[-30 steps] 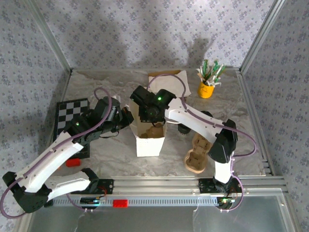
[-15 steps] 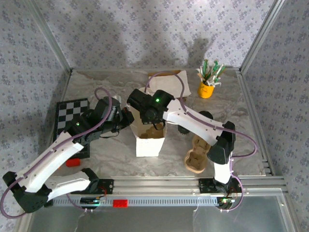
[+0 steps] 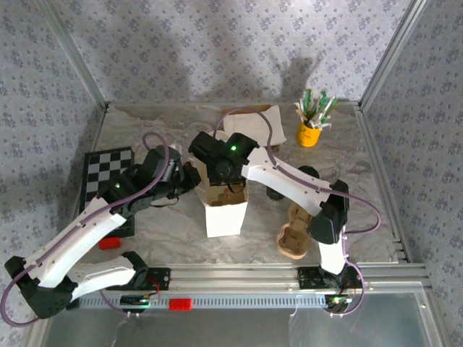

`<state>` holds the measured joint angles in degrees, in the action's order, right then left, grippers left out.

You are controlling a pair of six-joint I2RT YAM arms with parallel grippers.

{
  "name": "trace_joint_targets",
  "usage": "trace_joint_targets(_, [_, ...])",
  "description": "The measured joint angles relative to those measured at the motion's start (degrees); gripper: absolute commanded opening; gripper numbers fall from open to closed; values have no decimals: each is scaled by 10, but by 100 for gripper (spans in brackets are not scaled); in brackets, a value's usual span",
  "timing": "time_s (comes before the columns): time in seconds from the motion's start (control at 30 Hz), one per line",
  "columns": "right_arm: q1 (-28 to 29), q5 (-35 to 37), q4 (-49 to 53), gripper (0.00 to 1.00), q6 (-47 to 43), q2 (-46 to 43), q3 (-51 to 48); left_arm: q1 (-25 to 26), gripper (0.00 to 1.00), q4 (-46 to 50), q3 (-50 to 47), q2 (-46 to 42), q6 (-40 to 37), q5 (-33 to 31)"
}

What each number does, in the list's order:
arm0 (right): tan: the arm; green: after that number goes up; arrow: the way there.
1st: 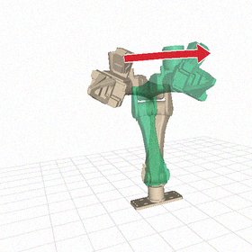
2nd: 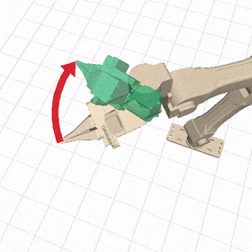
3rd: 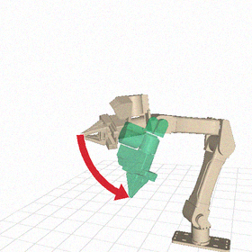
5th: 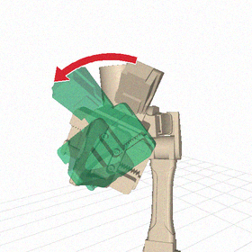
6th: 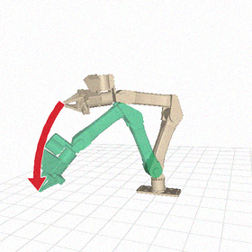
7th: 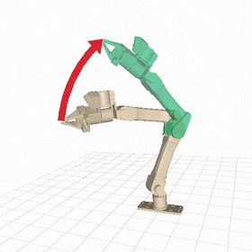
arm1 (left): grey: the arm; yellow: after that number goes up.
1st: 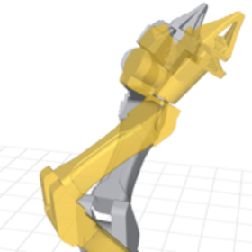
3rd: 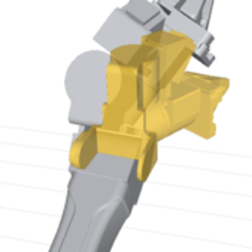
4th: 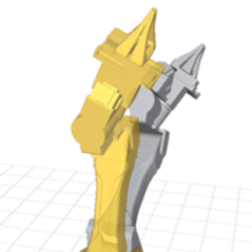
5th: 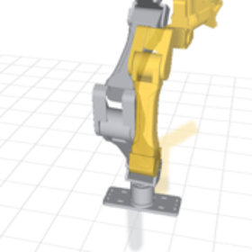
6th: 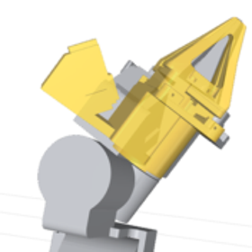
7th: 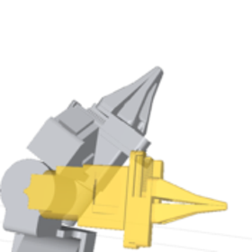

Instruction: Pack the takeout coffee

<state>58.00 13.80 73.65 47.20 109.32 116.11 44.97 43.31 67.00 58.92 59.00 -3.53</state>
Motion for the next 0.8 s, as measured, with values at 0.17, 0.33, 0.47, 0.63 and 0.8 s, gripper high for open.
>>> trace_joint_targets(0.17, [-7,-25,26,44,-6,-12,14,-10,0,0,-1,0,0,8])
trace_joint_targets(0.33, [-6,-31,40,36,-16,-34,0,-11,0,-1,-1,0,0,13])
trace_joint_targets(0.47, [-5,-22,50,31,-19,-35,-10,-11,0,-1,-2,0,0,14])
trace_joint_targets(0.63, [-3,-19,44,29,-25,-33,-41,-11,0,-3,-4,1,0,14])
trace_joint_targets(0.8, [-3,-25,14,28,-32,-22,-43,-11,0,-3,-5,1,0,14])
